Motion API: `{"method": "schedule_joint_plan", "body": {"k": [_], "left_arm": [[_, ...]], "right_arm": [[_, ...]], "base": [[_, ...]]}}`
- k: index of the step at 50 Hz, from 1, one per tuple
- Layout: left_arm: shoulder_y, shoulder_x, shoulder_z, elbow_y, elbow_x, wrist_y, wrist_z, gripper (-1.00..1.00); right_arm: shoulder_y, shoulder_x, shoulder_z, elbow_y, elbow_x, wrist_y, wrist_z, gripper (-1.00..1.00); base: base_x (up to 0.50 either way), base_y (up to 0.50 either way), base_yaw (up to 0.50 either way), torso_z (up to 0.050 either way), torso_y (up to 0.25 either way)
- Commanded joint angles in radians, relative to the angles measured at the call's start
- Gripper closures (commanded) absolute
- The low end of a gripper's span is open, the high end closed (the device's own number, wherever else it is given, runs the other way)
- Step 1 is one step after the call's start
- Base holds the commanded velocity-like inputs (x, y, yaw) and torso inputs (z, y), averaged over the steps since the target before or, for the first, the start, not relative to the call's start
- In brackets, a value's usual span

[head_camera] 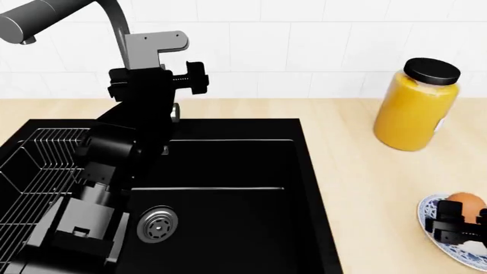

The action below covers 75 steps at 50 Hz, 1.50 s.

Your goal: Pick the egg from the counter and place it in the sink. Then turn on the sink faucet.

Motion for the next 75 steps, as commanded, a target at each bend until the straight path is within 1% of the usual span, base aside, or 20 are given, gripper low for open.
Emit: {"method": "schedule_joint_plan", "body": {"k": [1, 10, 16, 19, 24, 30, 35, 43, 48, 56, 61, 67, 75], "left_arm": [[0.002, -0.002, 0.006, -0.001, -0.004, 0.004, -0.002, -1.0], [0.0, -0.005, 0.009, 0.005, -0.01, -0.001, -0.005, -1.0], [-0.005, -0.006, 0.011, -0.003, -0.011, 0.004, -0.003, -1.0], [-0.008, -0.007, 0.01, -0.003, -0.014, 0.002, -0.005, -1.0], [-0.002, -0.005, 0.012, -0.002, -0.015, 0.007, -0.008, -1.0], [-0.013, -0.007, 0.008, -0.008, -0.019, 0.006, -0.013, -1.0], [-0.01, -0.009, 0.01, 0.009, -0.025, -0.002, -0.017, -1.0], [-0.01, -0.01, 0.013, 0.009, -0.028, 0.0, -0.019, -1.0], [-0.007, -0.011, 0.013, 0.022, -0.034, -0.006, -0.023, -1.0], [-0.008, -0.013, 0.016, 0.022, -0.037, -0.007, -0.027, -1.0], [-0.004, -0.014, 0.019, 0.032, -0.041, -0.009, -0.029, -1.0], [-0.006, -0.014, 0.02, 0.029, -0.044, -0.009, -0.028, -1.0], [-0.007, -0.015, 0.024, 0.032, -0.048, -0.013, -0.03, -1.0]], "right_arm": [[-0.004, 0.011, 0.0, -0.015, -0.018, -0.011, 0.004, 1.0], [0.048, 0.045, -0.002, -0.054, 0.052, -0.001, 0.054, 1.0], [0.164, 0.092, -0.044, -0.081, 0.157, 0.005, 0.126, 1.0], [0.265, 0.106, -0.104, -0.089, 0.221, 0.002, 0.164, 1.0], [0.43, 0.061, -0.232, -0.08, 0.259, 0.011, 0.192, 1.0], [0.512, 0.006, -0.297, -0.073, 0.234, 0.022, 0.174, 1.0], [0.61, -0.07, -0.39, -0.06, 0.214, 0.051, 0.173, 1.0], [0.673, -0.141, -0.472, -0.073, 0.216, 0.071, 0.192, 1.0], [0.723, -0.194, -0.521, -0.061, 0.197, 0.086, 0.178, 1.0], [0.776, -0.287, -0.587, -0.032, 0.093, 0.096, 0.089, 1.0], [0.8, -0.353, -0.652, -0.019, -0.015, 0.093, -0.02, 1.0], [0.838, -0.43, -0.741, 0.032, -0.158, 0.05, -0.16, 1.0], [0.87, -0.492, -0.84, 0.089, -0.277, -0.001, -0.291, 1.0]], "base": [[0.0, 0.0, 0.0, 0.0, 0.0], [0.0, 0.0, 0.0, 0.0, 0.0], [0.0, 0.0, 0.0, 0.0, 0.0], [0.0, 0.0, 0.0, 0.0, 0.0], [0.0, 0.0, 0.0, 0.0, 0.0], [0.0, 0.0, 0.0, 0.0, 0.0], [0.0, 0.0, 0.0, 0.0, 0.0], [0.0, 0.0, 0.0, 0.0, 0.0], [0.0, 0.0, 0.0, 0.0, 0.0], [0.0, 0.0, 0.0, 0.0, 0.0], [0.0, 0.0, 0.0, 0.0, 0.0], [0.0, 0.0, 0.0, 0.0, 0.0], [0.0, 0.0, 0.0, 0.0, 0.0]]}}
